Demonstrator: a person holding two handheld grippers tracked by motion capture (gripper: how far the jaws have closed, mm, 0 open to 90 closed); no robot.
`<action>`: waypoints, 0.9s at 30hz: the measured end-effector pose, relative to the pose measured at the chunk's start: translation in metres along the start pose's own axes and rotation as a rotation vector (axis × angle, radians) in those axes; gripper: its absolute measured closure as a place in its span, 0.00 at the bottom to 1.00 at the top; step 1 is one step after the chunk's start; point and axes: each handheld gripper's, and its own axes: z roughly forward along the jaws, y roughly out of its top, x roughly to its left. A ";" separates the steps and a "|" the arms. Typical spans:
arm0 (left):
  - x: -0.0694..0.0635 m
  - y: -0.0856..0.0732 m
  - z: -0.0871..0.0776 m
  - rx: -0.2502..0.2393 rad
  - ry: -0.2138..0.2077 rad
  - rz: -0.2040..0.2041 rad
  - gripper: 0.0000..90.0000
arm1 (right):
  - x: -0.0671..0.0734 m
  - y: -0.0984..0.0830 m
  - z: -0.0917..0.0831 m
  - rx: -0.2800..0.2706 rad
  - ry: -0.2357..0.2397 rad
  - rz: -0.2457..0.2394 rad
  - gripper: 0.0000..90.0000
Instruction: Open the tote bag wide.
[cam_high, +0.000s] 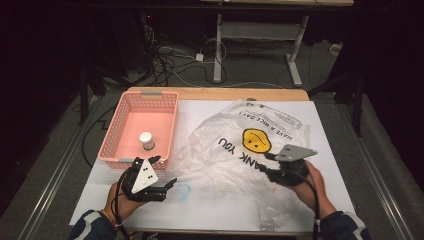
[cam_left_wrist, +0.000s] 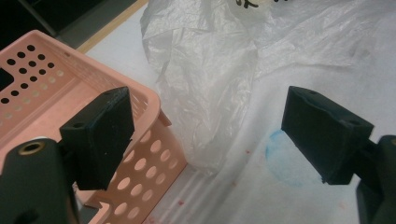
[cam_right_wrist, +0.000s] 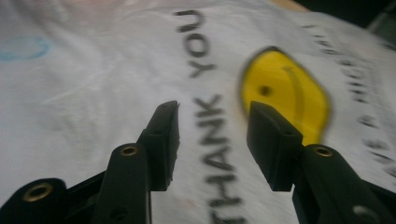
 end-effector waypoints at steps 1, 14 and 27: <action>0.000 0.000 0.000 0.005 -0.001 0.005 0.18 | 0.007 0.003 0.007 0.017 0.032 -0.022 0.60; -0.001 -0.001 0.001 0.010 -0.008 -0.002 0.18 | 0.041 0.004 0.075 0.184 0.162 -0.100 0.65; -0.002 -0.001 0.002 0.014 -0.010 -0.002 0.18 | 0.028 0.005 0.078 0.179 0.081 -0.010 1.00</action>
